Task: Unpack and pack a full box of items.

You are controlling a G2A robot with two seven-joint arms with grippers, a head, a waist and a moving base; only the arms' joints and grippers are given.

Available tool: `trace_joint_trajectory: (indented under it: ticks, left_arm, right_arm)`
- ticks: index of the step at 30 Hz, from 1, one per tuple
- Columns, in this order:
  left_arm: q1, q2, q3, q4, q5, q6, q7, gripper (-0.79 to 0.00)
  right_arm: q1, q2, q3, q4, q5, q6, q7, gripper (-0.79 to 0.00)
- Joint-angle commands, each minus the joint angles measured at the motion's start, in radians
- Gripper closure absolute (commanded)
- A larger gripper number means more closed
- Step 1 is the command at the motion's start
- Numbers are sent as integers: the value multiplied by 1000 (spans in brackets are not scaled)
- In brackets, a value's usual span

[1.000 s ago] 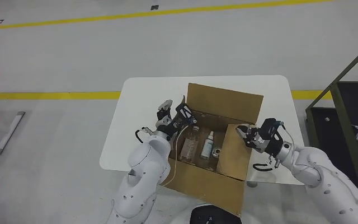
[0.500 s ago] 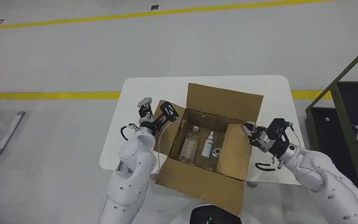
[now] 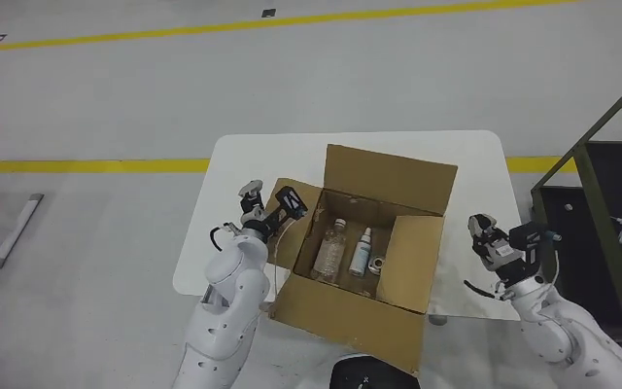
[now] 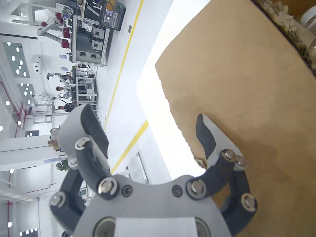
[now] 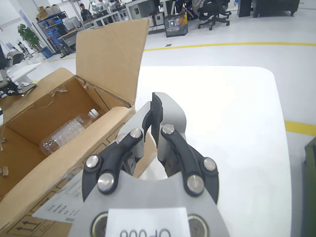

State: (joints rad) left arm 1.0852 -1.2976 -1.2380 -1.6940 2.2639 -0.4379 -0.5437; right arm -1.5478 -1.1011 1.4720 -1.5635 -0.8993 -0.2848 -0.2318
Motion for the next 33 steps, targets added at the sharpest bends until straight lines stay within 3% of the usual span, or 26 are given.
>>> trace_joint_trajectory:
  ticks: [1,8,21,29,33]
  left_arm:
    - [5,0,-4,-18,6,-2,-6,-785]
    - [18,-1,-38,-92,-49,-4,-19,-785]
    - [63,-3,-61,-251,-103,-22,-54,-785]
    - [68,-3,-70,-292,-107,-17,-61,-785]
    - [70,-9,-91,-307,-225,-3,-52,-785]
  right_arm:
    - [-9,-2,-9,2,0,5,25,0]
    - [22,-15,-79,25,-1,-22,61,0]
    - [226,-34,-170,164,-65,-124,88,0]
    - [329,-50,-222,255,-87,-147,90,0]
    - [347,-55,-230,283,-99,-143,69,0]
